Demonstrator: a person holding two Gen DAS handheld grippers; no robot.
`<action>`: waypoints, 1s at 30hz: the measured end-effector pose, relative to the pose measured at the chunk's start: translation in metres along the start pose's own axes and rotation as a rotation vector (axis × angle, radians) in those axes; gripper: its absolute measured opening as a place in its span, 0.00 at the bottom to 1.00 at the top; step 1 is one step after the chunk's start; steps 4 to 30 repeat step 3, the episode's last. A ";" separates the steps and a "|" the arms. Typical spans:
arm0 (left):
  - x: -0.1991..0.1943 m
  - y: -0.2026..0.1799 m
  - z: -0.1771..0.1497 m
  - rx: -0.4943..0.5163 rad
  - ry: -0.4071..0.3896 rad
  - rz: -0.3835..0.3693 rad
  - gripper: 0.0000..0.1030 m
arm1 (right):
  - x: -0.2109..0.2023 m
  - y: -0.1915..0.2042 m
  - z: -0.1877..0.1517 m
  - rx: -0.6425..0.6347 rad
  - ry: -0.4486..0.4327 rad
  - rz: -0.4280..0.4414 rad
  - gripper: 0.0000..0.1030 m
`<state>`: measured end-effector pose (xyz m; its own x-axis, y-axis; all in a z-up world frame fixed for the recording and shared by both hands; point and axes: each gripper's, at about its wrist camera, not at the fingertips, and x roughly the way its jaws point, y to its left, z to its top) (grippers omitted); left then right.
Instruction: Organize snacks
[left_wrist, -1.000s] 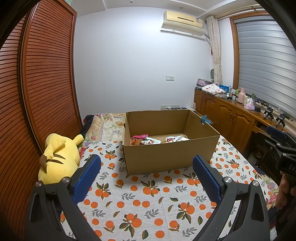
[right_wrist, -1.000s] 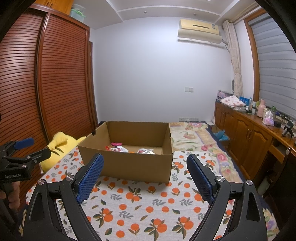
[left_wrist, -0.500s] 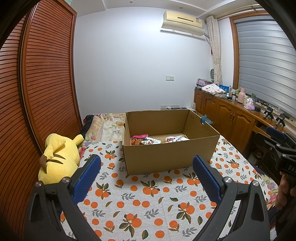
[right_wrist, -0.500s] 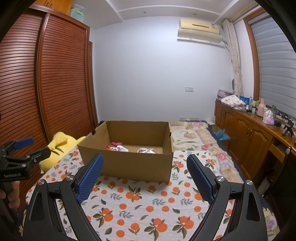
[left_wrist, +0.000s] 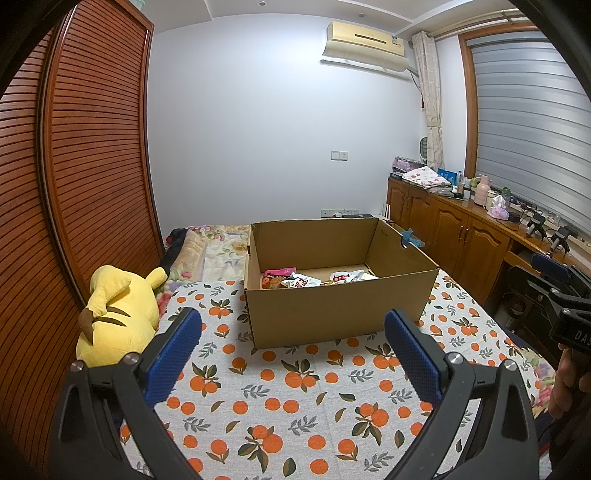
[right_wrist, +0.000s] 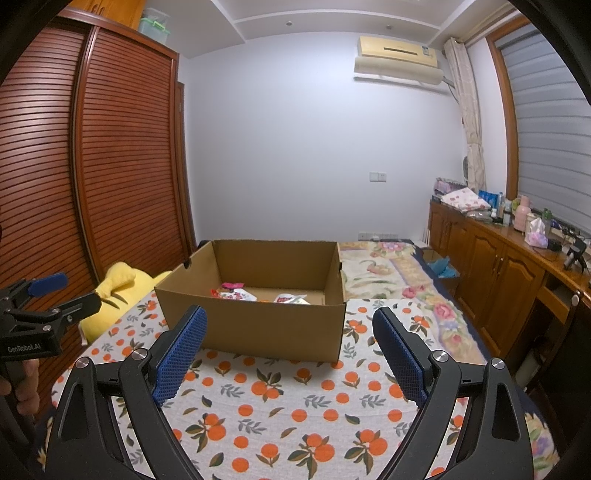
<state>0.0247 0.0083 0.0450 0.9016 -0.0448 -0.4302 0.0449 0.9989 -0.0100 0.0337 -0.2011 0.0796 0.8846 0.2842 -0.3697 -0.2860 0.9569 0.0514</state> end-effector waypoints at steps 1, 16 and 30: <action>0.000 0.000 0.000 0.000 0.000 0.000 0.97 | 0.000 0.000 0.000 0.000 0.001 0.000 0.90; 0.000 0.000 0.000 0.000 0.000 -0.001 0.97 | 0.000 0.000 0.000 0.000 0.000 -0.001 0.90; 0.000 0.000 0.000 0.000 0.000 -0.001 0.97 | 0.000 0.000 0.000 0.000 0.000 -0.001 0.90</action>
